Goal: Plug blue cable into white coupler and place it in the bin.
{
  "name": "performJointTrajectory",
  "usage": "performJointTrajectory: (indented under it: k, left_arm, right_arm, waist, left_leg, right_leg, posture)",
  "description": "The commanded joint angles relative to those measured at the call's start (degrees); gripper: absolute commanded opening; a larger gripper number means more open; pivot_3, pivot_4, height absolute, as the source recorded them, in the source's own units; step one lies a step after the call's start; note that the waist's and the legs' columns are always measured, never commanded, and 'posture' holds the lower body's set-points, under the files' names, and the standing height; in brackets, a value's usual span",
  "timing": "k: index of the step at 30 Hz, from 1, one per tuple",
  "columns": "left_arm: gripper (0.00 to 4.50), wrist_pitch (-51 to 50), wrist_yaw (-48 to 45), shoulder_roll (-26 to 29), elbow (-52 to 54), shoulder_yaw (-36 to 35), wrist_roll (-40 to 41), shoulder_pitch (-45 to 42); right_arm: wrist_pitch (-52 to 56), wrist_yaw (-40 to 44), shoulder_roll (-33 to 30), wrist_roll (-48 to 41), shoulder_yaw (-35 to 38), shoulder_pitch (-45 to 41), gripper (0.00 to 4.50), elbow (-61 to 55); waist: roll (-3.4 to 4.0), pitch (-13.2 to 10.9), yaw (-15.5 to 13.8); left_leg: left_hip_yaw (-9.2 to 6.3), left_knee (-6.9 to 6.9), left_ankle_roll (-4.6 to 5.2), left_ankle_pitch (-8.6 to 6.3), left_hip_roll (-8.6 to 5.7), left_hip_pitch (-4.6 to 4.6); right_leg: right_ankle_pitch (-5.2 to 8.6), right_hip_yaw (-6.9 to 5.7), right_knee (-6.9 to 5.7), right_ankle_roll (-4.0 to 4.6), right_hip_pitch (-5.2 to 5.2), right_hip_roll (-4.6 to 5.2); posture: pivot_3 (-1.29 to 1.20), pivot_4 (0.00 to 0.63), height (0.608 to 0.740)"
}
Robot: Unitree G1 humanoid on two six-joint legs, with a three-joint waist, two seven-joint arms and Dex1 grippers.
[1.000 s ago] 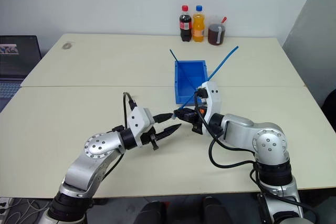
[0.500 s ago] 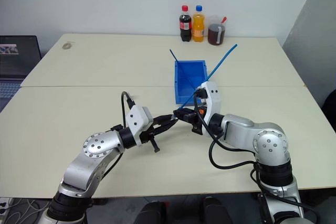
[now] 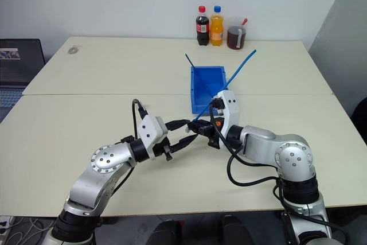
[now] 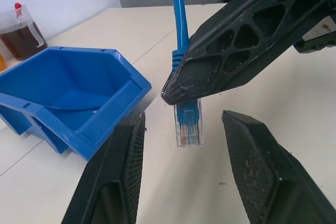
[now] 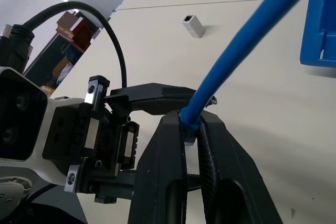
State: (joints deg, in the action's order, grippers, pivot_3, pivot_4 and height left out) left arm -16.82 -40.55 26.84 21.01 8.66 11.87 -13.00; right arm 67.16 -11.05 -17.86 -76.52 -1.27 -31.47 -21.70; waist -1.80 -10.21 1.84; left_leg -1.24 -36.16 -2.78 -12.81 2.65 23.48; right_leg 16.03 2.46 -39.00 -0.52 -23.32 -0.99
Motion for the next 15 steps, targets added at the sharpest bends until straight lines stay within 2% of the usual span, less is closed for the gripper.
performJointTrajectory:
  k: [1, 2, 3, 11, 15]
  left_arm:
    - [2.37, 0.48, -0.56, 0.19, 2.49, 0.41, 0.42, -0.35]
    - [2.02, 0.45, -0.72, 0.20, 2.48, 0.43, 0.52, -0.34]
    - [1.96, 0.38, -0.89, 0.12, 2.52, 0.34, 0.85, -0.30]
    - [0.29, 0.11, -1.37, 0.02, 2.78, 0.26, 1.37, -0.23]
    - [0.24, 0.09, -1.54, 0.08, 2.97, 0.33, 1.48, -0.03]
  right_arm:
    - [-0.39, 0.94, -0.39, -0.82, 0.58, -0.81, 0.18, -2.01]
    - [-0.39, 0.97, -0.41, -0.78, 0.60, -0.81, 0.18, -2.00]
    - [-0.41, 1.00, -0.43, -0.74, 0.60, -0.81, 0.18, -2.00]
    - [-0.43, 1.22, -0.61, -0.59, 0.72, -0.86, 0.18, -1.94]
    - [-0.40, 1.23, -0.66, -0.63, 0.71, -0.82, 0.18, -1.94]
  waist:
    - [0.00, 0.00, 0.00]
    - [0.00, 0.00, 0.00]
    - [0.00, 0.00, 0.00]
    - [0.00, 0.00, 0.00]
    - [0.00, 0.00, 0.00]
  left_leg:
    - [0.00, 0.00, 0.00, 0.00, 0.00, 0.00]
    - [0.00, 0.00, 0.00, 0.00, 0.00, 0.00]
    - [0.00, 0.00, 0.00, 0.00, 0.00, 0.00]
    - [0.00, 0.00, 0.00, 0.00, 0.00, 0.00]
    - [0.00, 0.00, 0.00, 0.00, 0.00, 0.00]
  right_leg:
    - [0.00, 0.00, 0.00, 0.00, 0.00, 0.00]
    - [0.00, 0.00, 0.00, 0.00, 0.00, 0.00]
    - [0.00, 0.00, 0.00, 0.00, 0.00, 0.00]
    - [0.00, 0.00, 0.00, 0.00, 0.00, 0.00]
    - [0.00, 0.00, 0.00, 0.00, 0.00, 0.00]
  posture:
    - [0.00, 0.150, 0.740]
    - [0.00, 0.150, 0.740]
    - [0.00, 0.150, 0.740]
    - [0.00, 0.150, 0.740]
    - [0.00, 0.150, 0.740]
